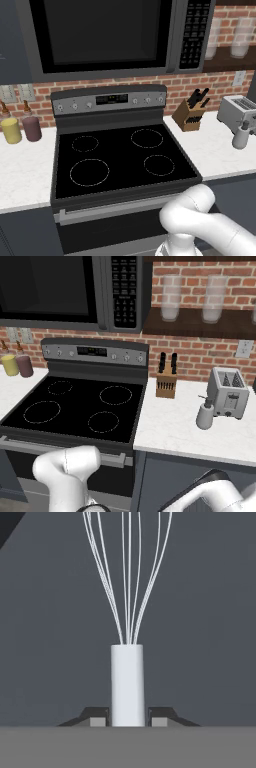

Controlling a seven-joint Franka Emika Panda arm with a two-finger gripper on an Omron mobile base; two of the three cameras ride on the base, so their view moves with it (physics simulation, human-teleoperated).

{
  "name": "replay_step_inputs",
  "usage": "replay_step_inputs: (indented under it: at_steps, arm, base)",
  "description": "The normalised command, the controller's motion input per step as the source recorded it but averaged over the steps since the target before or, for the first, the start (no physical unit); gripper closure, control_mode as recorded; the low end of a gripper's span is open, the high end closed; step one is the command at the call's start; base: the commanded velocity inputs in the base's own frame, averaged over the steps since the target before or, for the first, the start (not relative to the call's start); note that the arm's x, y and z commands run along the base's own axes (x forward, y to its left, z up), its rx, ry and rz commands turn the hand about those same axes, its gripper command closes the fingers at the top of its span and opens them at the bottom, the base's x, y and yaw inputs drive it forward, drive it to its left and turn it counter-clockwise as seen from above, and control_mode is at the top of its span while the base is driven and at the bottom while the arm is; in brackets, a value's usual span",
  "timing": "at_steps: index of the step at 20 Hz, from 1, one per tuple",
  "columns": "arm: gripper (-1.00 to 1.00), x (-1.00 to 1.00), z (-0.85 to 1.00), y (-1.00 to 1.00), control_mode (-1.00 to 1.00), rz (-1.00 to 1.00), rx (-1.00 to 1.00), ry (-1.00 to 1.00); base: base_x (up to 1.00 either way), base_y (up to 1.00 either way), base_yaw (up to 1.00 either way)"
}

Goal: Pick the whisk from the drawer and place it on the counter.

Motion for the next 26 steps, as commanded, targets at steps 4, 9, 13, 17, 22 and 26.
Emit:
replay_step_inputs:
  at_steps: [4,9,13,17,22,26]
  arm:
    - [1.0,-0.08,0.97,0.1,-1.0,-0.11,-0.01,0.02]
    - [1.0,0.0,0.96,0.54,-1.0,-0.04,-0.01,0.0]
    - [1.0,0.19,0.85,0.88,-1.0,-0.04,-0.04,0.0]
    - [1.0,0.46,0.34,1.0,-1.0,-0.02,-0.06,0.0]
    - [1.0,0.63,0.08,1.0,-1.0,-0.01,-0.04,0.0]
    - [1.0,0.92,0.0,0.59,-1.0,0.0,-0.01,0.0]
  base:
    - [0.0,0.0,0.0]
    - [0.0,0.0,0.0]
    - [0.0,0.0,0.0]
    - [0.0,0.0,0.0]
    - [0.0,0.0,0.0]
    - [0.0,0.0,0.0]
